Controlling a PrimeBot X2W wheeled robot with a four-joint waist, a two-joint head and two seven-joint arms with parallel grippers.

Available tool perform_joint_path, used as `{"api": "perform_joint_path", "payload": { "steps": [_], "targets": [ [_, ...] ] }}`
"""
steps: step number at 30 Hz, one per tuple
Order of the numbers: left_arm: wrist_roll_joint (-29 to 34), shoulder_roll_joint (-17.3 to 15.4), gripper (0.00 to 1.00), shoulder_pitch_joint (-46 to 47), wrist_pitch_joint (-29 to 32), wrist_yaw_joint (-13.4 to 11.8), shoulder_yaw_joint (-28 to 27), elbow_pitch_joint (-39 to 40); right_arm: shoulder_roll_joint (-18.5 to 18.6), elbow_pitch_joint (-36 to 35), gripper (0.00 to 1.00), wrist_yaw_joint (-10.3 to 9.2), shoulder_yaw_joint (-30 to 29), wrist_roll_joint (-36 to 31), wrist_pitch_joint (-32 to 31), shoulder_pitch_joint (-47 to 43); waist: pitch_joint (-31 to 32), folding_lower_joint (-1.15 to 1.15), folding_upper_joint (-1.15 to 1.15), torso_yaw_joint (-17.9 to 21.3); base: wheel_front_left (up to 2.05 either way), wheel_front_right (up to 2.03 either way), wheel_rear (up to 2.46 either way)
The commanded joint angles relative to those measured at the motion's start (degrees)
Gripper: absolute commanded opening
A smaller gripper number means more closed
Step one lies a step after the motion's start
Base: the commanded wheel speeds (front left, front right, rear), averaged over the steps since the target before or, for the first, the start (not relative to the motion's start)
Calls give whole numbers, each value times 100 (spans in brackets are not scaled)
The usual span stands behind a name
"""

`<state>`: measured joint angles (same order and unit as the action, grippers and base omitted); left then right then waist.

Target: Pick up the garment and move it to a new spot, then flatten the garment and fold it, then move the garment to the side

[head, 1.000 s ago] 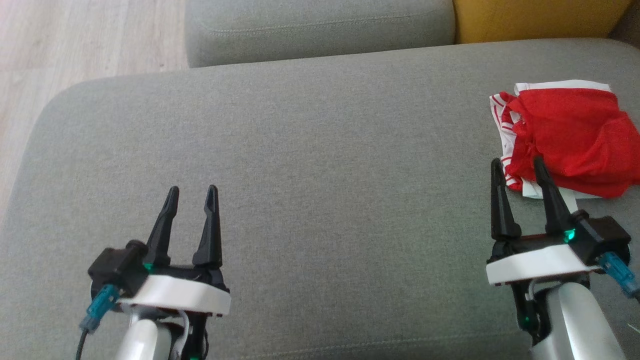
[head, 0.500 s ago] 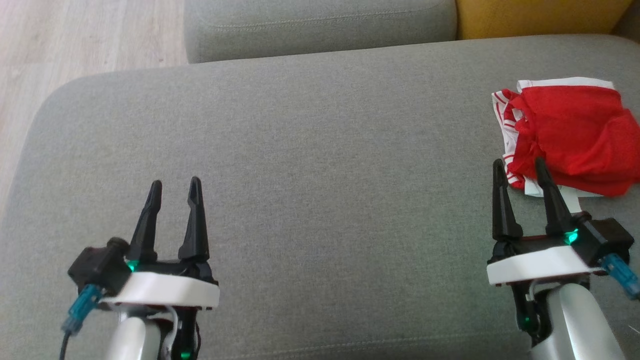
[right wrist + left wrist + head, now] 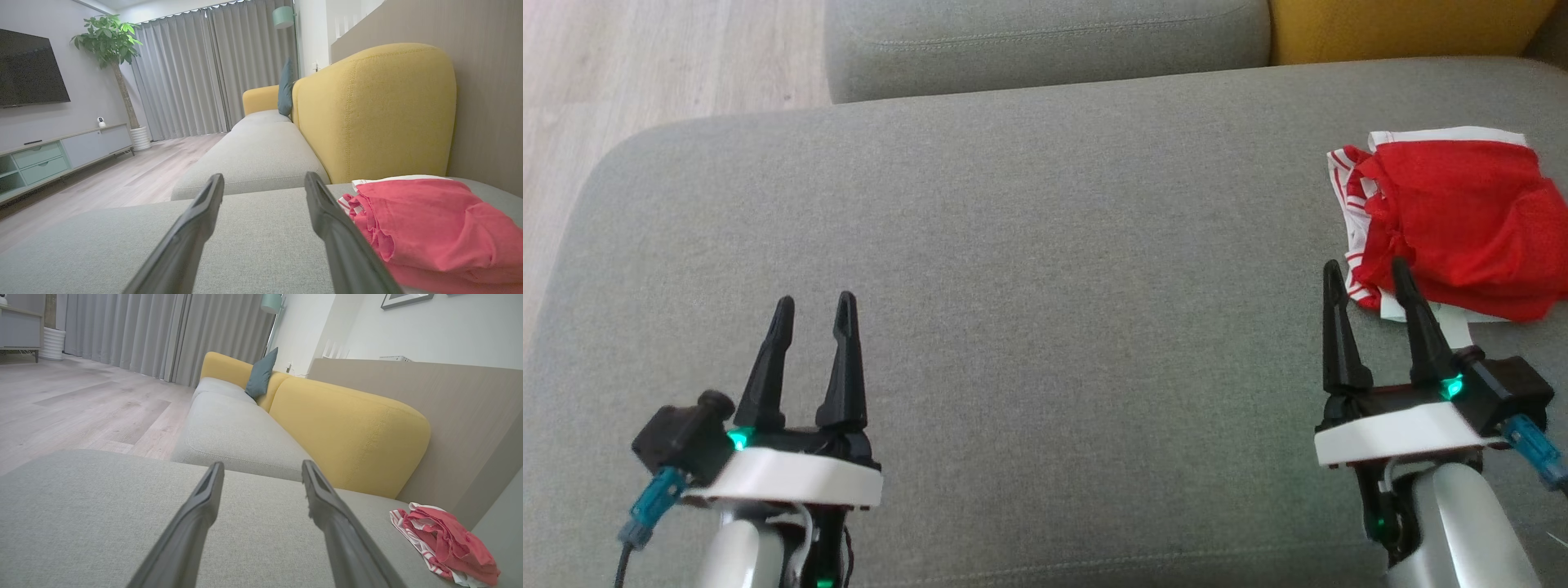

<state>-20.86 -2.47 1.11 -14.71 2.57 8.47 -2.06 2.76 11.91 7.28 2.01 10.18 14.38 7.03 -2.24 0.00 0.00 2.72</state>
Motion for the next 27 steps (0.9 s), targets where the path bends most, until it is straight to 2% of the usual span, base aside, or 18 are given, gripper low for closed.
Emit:
{"api": "perform_joint_path", "payload": {
  "steps": [1,13,14,17,27],
  "targets": [
    [-1,-41,100,106,-29,-3,-186,170,12,-181,100,21,162,43,62,147,2,0,0,0,0,0,0],
    [-272,-41,100,77,-29,80,-261,239,12,-152,100,21,209,53,62,149,-4,0,0,9,0,0,0],
    [-268,3,0,-92,0,52,-20,1,-2,29,0,0,64,1,-1,-3,-2,0,0,8,0,0,0],
    [-314,13,0,-152,13,50,7,-229,-6,219,0,-1,84,51,-9,-98,0,0,0,6,0,0,0],
    [-906,-27,0,-103,150,80,-72,-303,27,216,0,1,46,751,-149,-99,16,0,0,-16,0,0,0]
  ]
}}
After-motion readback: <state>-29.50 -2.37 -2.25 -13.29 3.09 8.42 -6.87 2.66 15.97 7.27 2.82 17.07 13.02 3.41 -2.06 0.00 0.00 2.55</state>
